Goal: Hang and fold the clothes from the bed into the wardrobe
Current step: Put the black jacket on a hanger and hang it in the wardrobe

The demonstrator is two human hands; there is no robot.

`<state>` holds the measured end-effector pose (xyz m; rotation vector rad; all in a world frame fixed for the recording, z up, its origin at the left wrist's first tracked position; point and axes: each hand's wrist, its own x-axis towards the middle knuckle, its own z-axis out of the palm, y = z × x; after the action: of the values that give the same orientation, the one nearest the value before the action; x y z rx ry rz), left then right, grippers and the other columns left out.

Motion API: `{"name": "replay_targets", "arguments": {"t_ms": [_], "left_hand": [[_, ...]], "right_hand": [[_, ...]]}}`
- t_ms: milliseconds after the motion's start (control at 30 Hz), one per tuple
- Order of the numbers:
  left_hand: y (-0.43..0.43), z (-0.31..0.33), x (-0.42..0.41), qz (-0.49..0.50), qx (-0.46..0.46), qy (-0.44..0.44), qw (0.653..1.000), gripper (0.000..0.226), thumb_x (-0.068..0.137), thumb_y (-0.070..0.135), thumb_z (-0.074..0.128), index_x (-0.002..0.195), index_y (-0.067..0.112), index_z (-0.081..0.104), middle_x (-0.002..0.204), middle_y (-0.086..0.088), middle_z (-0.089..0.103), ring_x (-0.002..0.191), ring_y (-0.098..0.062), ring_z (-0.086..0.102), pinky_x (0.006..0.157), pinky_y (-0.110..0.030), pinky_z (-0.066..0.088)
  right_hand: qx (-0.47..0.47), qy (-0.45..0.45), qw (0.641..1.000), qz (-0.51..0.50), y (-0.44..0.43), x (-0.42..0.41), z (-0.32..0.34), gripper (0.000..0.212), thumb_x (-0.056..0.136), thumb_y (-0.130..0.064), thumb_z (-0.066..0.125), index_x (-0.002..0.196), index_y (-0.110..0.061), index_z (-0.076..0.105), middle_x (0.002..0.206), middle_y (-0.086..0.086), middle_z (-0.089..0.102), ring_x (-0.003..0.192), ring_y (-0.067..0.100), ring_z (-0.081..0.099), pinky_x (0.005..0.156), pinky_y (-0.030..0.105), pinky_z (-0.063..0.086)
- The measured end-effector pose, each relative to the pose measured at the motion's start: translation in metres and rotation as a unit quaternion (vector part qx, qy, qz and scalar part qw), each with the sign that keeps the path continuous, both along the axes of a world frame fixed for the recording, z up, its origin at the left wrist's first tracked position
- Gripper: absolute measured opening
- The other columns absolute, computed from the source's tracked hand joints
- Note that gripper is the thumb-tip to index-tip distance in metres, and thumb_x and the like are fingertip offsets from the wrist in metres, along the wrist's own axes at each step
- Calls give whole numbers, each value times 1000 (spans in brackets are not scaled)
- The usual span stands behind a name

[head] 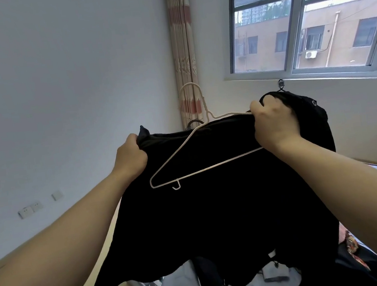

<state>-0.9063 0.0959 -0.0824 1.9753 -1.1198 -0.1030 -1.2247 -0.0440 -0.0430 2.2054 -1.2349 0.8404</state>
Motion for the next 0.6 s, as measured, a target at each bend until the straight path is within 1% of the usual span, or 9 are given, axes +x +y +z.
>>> {"name": "replay_targets", "arguments": {"t_ms": [67, 133, 200, 300, 367, 433, 467, 533, 600], "left_hand": [[1, -1, 3, -27, 1, -14, 1000, 12, 90, 20, 56, 102, 17, 55, 90, 1, 60, 86, -20, 60, 65, -31, 44], [2, -2, 8, -87, 41, -83, 992, 35, 79, 47, 76, 98, 23, 61, 89, 9, 63, 84, -12, 61, 67, -30, 48], [2, -5, 13, -124, 91, -157, 976, 53, 64, 62, 84, 97, 27, 63, 90, 12, 65, 83, -8, 61, 72, -33, 53], [2, -8, 19, -78, 78, -203, 973, 43, 66, 57, 83, 90, 27, 65, 86, 10, 67, 83, -14, 62, 75, -36, 55], [2, -6, 24, -81, 68, -207, 973, 30, 72, 43, 83, 85, 22, 67, 82, 6, 66, 79, -16, 62, 71, -34, 53], [5, -3, 25, -105, 77, -219, 967, 15, 82, 27, 76, 79, 17, 67, 80, 2, 64, 77, -19, 61, 67, -31, 48], [6, -3, 25, -105, 77, -236, 963, 13, 87, 22, 69, 77, 15, 66, 81, -1, 62, 77, -21, 60, 67, -32, 47], [6, -2, 26, -82, 62, -249, 963, 21, 95, 18, 56, 77, 12, 65, 82, -3, 59, 78, -23, 58, 68, -35, 47], [5, -1, 25, -52, 50, -214, 974, 21, 97, 14, 49, 82, 11, 63, 80, -2, 61, 77, -23, 59, 65, -35, 47]], "right_hand": [[4, 0, 1000, -9, -2, -1, -2, 24, 72, 11, 55, 92, -2, 58, 89, 22, 51, 79, 38, 53, 56, 34, 32], [7, 8, 1000, -15, -3, -1, -4, 24, 73, 10, 56, 93, -2, 58, 89, 22, 52, 79, 38, 53, 56, 34, 32], [9, 14, 1000, -17, -3, 0, -5, 23, 73, 10, 55, 93, -2, 58, 90, 23, 52, 80, 38, 53, 57, 34, 33], [10, 12, 1000, -13, 0, 4, -6, 24, 74, 10, 54, 95, -1, 58, 91, 23, 53, 81, 39, 54, 57, 35, 32], [11, 10, 1000, -11, 0, 5, -7, 24, 75, 10, 54, 97, -2, 58, 92, 24, 53, 83, 40, 54, 58, 35, 31], [7, 13, 1000, -10, -1, 5, -8, 23, 75, 10, 55, 95, -1, 59, 90, 23, 53, 80, 39, 53, 56, 34, 31], [5, 16, 1000, -7, -1, 4, -10, 22, 74, 10, 55, 92, -1, 59, 88, 23, 52, 77, 38, 52, 55, 34, 30], [0, 24, 1000, -2, 0, 4, -13, 20, 72, 12, 57, 87, 0, 58, 83, 23, 51, 72, 35, 49, 54, 32, 29], [-2, 29, 1000, -3, 2, 7, -15, 21, 70, 14, 58, 86, 0, 58, 83, 24, 51, 71, 36, 50, 54, 32, 28]]}}
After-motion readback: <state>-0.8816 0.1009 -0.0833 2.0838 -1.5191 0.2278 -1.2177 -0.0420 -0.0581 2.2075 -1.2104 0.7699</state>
